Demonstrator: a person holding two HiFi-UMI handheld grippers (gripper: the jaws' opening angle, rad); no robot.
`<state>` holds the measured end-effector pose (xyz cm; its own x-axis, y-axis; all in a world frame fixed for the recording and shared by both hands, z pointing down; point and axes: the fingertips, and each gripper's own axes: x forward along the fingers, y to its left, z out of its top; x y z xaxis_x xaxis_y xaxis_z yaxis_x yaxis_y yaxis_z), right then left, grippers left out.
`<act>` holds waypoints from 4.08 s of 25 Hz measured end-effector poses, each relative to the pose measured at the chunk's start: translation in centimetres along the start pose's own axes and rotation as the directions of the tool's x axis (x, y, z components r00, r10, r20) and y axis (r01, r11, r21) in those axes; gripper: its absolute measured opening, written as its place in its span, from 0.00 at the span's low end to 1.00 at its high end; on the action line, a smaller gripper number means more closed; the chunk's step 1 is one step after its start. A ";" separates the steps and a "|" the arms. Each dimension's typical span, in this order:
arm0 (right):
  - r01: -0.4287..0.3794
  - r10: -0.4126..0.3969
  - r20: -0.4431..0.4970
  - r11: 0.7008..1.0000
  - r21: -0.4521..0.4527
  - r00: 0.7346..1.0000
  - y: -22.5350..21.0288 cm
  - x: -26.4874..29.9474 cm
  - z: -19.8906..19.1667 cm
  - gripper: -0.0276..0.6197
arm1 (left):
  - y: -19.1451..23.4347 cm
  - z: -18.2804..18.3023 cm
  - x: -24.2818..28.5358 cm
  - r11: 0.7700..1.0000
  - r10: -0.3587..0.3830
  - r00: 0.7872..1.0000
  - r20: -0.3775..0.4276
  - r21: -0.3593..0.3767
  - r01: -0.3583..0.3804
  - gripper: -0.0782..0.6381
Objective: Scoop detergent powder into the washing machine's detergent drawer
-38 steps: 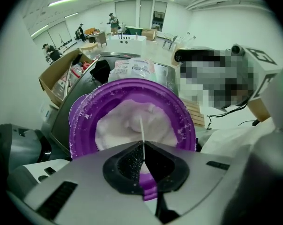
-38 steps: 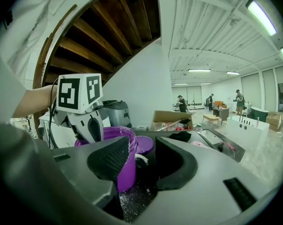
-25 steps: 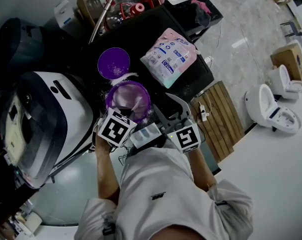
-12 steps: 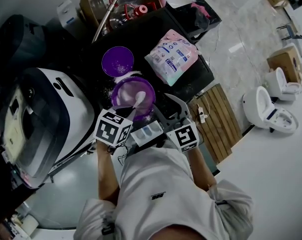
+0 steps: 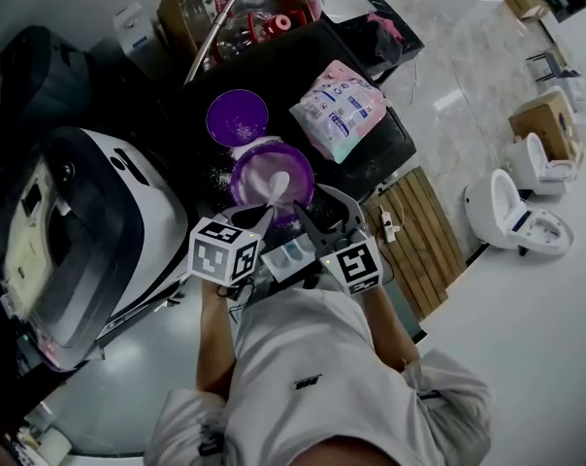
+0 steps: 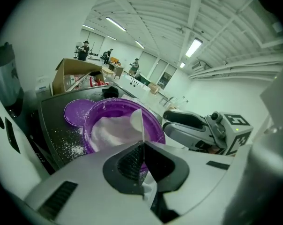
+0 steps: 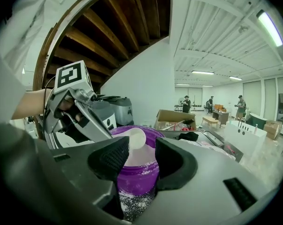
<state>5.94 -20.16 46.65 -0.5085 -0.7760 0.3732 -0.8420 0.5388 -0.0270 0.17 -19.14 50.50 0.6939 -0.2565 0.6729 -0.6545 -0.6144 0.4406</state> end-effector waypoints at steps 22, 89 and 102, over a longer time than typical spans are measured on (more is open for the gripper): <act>0.159 -0.159 -0.006 0.987 0.003 0.987 3.6 -1.3 -0.8 0.31 | -0.1 -0.8 -2.6 0.999 -0.041 0.973 0.226 0.009 0.040 0.13; 0.097 -0.099 -0.054 0.995 -0.036 0.994 16.8 -14.6 -10.9 0.29 | -7.5 -21.1 -9.4 0.992 0.125 0.960 0.252 -0.064 -0.112 0.13; -0.009 0.005 -0.125 0.999 -0.037 0.992 14.3 -12.8 -16.0 0.28 | -6.7 -24.6 -3.6 0.973 0.198 0.965 0.169 -0.154 -0.173 0.13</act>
<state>3.27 2.75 56.35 -0.4858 -0.7262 0.4864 -0.8300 0.5578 0.0037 -5.33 4.29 59.73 0.5908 -0.4956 0.6366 -0.8030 -0.4384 0.4038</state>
